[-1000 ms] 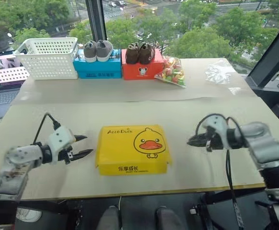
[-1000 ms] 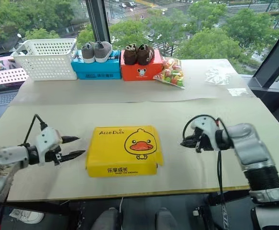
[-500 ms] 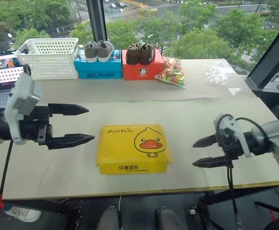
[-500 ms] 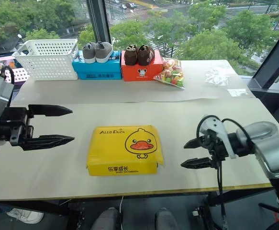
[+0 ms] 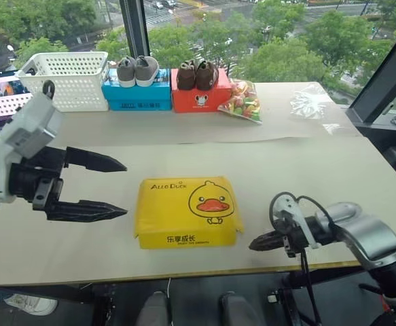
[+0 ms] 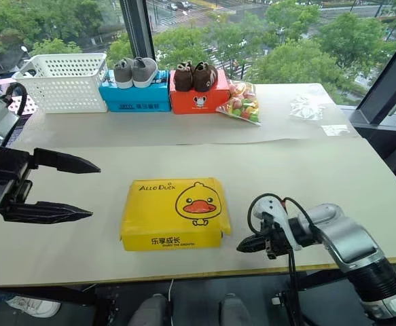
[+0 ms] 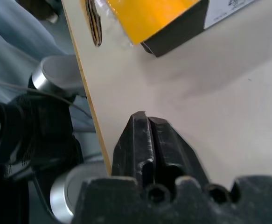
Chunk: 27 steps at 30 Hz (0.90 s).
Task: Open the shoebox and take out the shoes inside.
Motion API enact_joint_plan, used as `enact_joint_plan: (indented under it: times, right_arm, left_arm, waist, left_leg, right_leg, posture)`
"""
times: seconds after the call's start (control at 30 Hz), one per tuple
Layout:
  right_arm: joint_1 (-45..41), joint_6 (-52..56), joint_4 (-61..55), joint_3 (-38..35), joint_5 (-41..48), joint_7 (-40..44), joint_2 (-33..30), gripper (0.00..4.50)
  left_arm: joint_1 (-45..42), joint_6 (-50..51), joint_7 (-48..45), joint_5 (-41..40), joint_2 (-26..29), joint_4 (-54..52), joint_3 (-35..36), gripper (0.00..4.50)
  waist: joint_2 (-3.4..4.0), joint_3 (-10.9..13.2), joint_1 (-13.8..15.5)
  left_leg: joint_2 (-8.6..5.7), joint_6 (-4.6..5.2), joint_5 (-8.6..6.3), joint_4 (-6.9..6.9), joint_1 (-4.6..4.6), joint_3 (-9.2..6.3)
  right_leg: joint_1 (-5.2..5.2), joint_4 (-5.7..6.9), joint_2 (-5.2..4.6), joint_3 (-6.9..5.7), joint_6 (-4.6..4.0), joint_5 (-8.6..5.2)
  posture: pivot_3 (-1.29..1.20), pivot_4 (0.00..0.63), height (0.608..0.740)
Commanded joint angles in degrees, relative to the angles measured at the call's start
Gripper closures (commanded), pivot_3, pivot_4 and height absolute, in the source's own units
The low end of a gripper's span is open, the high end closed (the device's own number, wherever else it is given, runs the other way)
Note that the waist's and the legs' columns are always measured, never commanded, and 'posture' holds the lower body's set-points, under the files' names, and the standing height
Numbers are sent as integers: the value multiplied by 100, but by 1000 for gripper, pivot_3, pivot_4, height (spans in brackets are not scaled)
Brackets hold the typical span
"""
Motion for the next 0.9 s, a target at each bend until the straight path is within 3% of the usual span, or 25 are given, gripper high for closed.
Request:
enact_joint_plan:
  times: [0.03,0.3,0.5,0.67,0.8,0.9]
  right_arm:
    - [-178,-91,64,-143,166,-151,278,4390]
    - [-416,372,-96,-485,785,-552,1139,4390]
    - [-973,1336,-357,-1099,2016,-359,1004,4390]
    - [-1908,1840,177,-1622,2750,-620,1218,4390]
    - [-2825,1605,1096,-1769,2532,-1205,1707,4390]
    - [-3659,874,2457,-1700,1711,-2034,2148,4390]
  left_arm:
    - [239,-151,-316,339,175,42,125,0]
    - [416,-274,-631,601,146,162,182,0]
    - [1156,-356,-1136,1026,89,20,638,0]
    - [1684,-145,-1111,996,-221,-395,1117,0]
    - [1847,180,-1014,814,-363,-627,1641,0]
    - [1901,613,-1024,575,-407,-781,2198,0]
  waist:
    - [0,0,0]
    - [-7,3,4]
    - [-8,6,-1]
    - [-8,6,-11]
    - [-10,7,-26]
    - [-10,7,-27]
  left_leg:
    - [1,0,0,0,0,0]
    - [12,-1,0,1,-5,1]
    - [20,-1,0,-2,-6,4]
    - [29,-2,-1,-2,-6,4]
    - [46,-2,-1,-3,-6,10]
    - [52,-2,-1,-6,-12,10]
  right_leg:
    - [0,0,1,0,0,0]
    - [-6,2,14,1,-4,2]
    - [-11,4,21,5,-19,10]
    - [-13,3,28,5,-23,11]
    - [-27,4,43,8,-68,40]
    - [-45,11,51,12,-74,43]
  posture:
    - [0,150,740]
    - [0,150,740]
    - [0,150,740]
    - [0,150,740]
    - [0,150,740]
    - [0,150,740]
